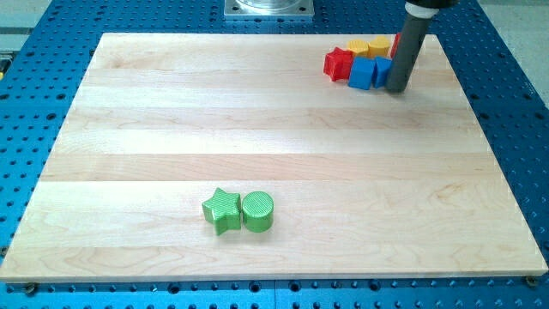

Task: Slide the green circle to the bottom of the red star

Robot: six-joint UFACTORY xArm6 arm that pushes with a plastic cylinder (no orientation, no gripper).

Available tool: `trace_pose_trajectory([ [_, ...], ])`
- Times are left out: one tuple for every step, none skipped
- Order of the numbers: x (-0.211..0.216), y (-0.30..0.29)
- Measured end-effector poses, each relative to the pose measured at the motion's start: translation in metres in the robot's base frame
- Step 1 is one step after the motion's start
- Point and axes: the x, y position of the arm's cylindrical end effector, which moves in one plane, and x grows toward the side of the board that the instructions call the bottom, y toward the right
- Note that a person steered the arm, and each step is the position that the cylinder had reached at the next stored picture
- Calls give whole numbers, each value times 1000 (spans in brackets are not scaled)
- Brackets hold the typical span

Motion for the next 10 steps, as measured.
trace_pose_trajectory([
  [21,-6],
  [20,-12],
  [139,-20],
  [276,-100],
  [299,-174],
  [264,-237],
  [214,-241],
  [174,-213],
  [207,-253],
  [267,-237],
])
